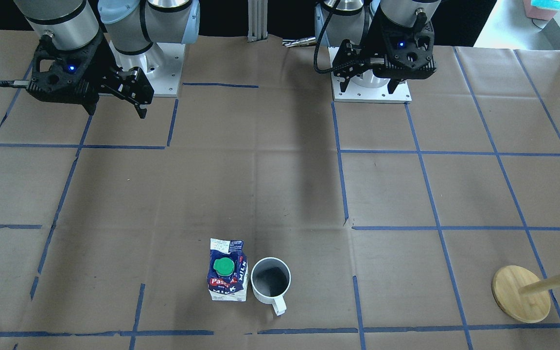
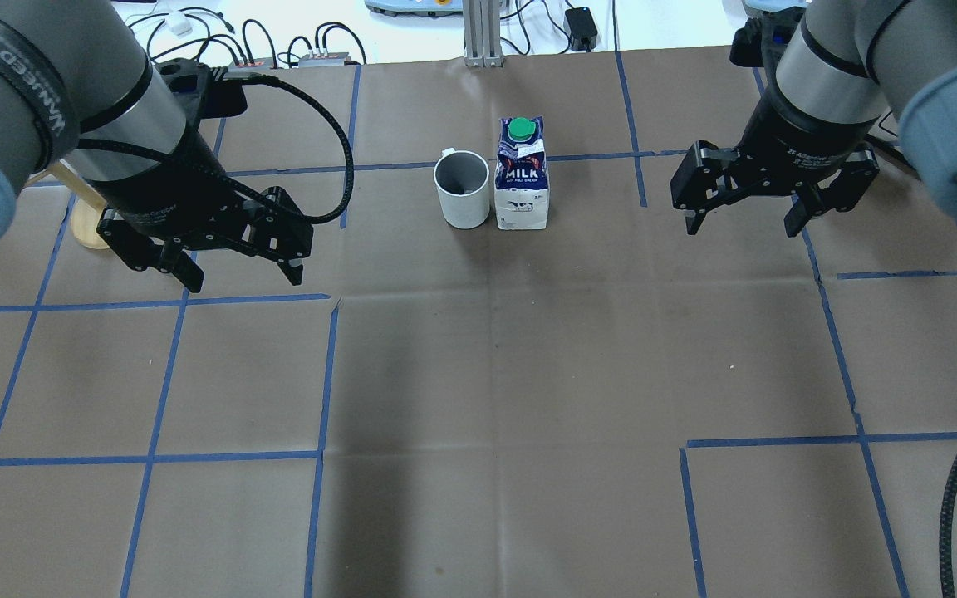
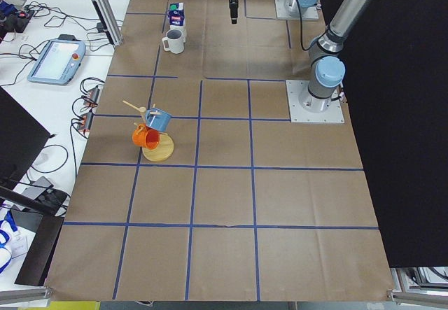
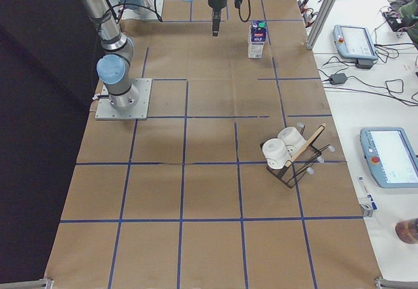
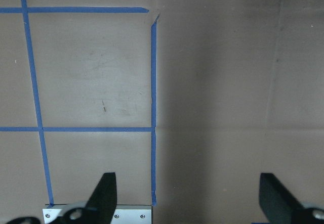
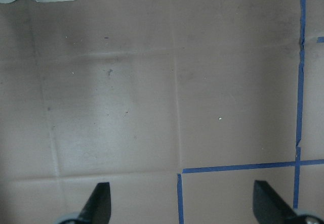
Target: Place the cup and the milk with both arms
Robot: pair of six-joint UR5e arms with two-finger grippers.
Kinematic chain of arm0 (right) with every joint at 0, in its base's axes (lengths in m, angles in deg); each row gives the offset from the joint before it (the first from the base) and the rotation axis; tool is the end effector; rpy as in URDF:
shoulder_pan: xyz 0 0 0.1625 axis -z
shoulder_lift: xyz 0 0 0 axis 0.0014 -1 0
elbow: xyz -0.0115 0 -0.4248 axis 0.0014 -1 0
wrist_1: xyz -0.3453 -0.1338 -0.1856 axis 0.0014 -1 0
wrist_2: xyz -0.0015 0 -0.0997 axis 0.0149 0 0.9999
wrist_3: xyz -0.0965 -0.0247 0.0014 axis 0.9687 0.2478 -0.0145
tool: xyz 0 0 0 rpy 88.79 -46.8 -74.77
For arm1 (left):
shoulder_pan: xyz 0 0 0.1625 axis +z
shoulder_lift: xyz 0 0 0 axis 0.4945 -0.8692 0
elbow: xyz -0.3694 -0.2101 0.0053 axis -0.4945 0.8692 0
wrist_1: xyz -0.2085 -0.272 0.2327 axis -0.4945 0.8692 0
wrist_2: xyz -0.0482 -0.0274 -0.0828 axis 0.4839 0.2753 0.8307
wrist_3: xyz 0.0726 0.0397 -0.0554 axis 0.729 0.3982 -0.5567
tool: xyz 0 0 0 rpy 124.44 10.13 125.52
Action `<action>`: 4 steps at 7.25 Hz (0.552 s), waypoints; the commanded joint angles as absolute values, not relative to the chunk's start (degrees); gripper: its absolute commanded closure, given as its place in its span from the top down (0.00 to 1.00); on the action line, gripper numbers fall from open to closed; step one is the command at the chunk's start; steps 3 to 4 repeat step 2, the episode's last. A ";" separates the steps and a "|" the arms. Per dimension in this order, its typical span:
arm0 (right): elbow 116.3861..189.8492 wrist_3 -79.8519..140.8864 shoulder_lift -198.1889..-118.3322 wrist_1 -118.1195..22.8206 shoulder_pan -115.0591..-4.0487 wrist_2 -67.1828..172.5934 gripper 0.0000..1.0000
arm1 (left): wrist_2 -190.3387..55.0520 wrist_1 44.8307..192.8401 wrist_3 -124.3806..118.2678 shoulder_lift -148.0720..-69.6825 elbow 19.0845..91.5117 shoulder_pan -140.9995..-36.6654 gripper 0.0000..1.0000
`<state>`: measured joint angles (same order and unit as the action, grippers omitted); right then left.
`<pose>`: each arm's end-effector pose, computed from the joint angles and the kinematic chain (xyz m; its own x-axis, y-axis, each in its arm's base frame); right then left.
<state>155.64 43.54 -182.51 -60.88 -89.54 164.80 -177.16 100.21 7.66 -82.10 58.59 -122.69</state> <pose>0.1319 -0.4602 0.4750 -0.9976 0.0677 -0.0148 0.0673 0.9974 0.0254 -0.1595 -0.4217 0.4968 -0.9994 -0.0194 0.0292 -0.0168 0.9963 0.0846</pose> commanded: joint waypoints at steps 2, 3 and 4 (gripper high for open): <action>155.66 43.59 -182.50 -60.81 -89.66 164.50 1.00 | -177.16 100.20 7.72 -82.08 58.64 -122.71 1.00; 155.66 43.59 -182.50 -60.81 -89.66 164.50 1.00 | -177.16 100.20 7.72 -82.08 58.64 -122.71 1.00; 155.66 43.59 -182.50 -60.81 -89.66 164.50 1.00 | -177.16 100.20 7.72 -82.08 58.64 -122.71 1.00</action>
